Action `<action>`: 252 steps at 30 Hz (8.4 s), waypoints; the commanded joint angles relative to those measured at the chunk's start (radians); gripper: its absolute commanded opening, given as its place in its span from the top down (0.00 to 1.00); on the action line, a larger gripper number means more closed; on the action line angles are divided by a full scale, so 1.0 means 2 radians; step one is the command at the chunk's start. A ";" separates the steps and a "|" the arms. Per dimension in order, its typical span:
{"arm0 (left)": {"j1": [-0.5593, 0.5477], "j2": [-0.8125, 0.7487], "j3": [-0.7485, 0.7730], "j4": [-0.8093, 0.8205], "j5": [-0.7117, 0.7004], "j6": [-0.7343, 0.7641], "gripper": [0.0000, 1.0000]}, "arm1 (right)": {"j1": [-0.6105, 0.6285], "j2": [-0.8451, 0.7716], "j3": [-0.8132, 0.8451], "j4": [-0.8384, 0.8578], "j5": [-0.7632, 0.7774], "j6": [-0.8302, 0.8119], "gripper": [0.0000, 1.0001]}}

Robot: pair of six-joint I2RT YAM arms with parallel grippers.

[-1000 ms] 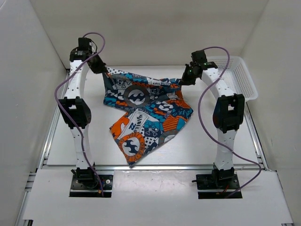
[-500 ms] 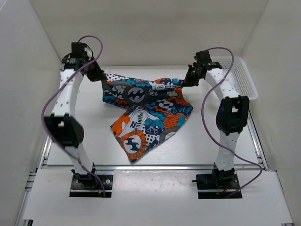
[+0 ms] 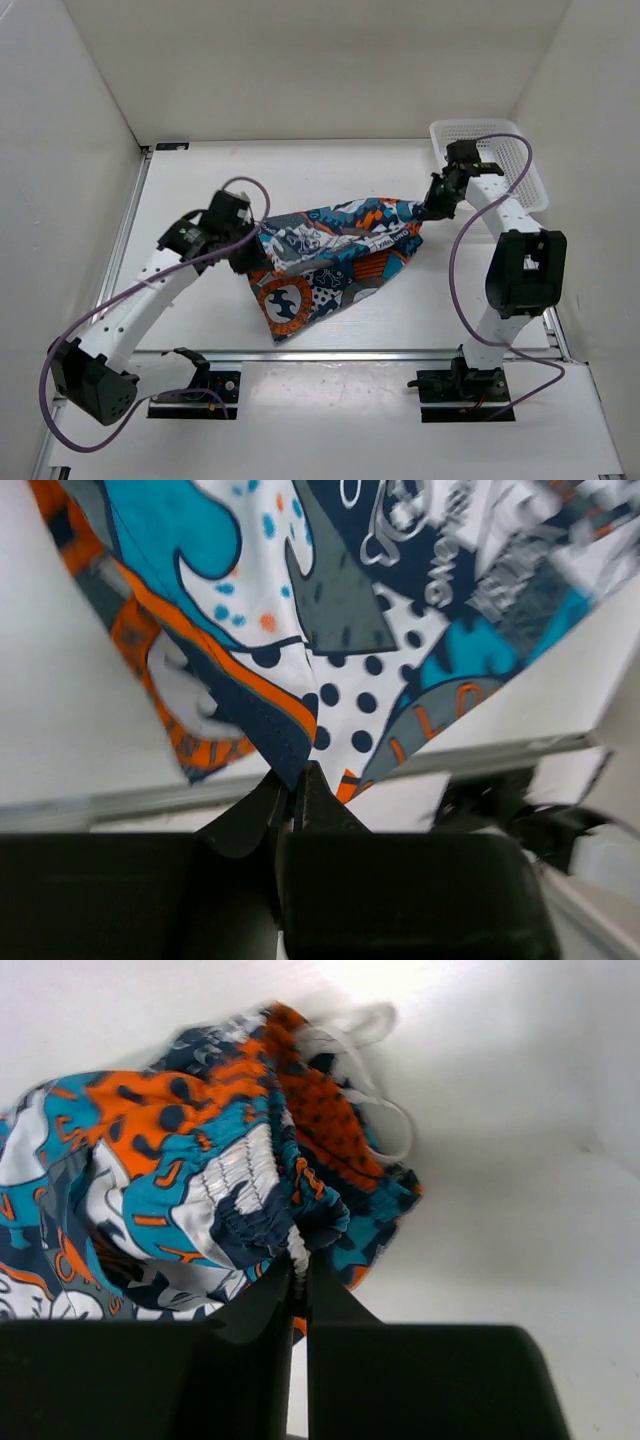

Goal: Fold and stack the shorts
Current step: Fold the shorts

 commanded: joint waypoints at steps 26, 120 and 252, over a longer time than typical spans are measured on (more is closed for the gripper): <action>-0.036 0.076 -0.104 0.038 -0.056 -0.068 0.65 | 0.059 -0.086 -0.108 0.046 0.098 -0.002 0.60; 0.079 0.454 0.209 0.064 0.009 0.090 0.90 | 0.129 -0.084 0.024 -0.112 0.271 -0.015 1.00; -0.007 0.293 0.076 0.021 -0.035 0.069 0.21 | 0.313 -0.239 -0.159 -0.034 0.256 0.063 0.18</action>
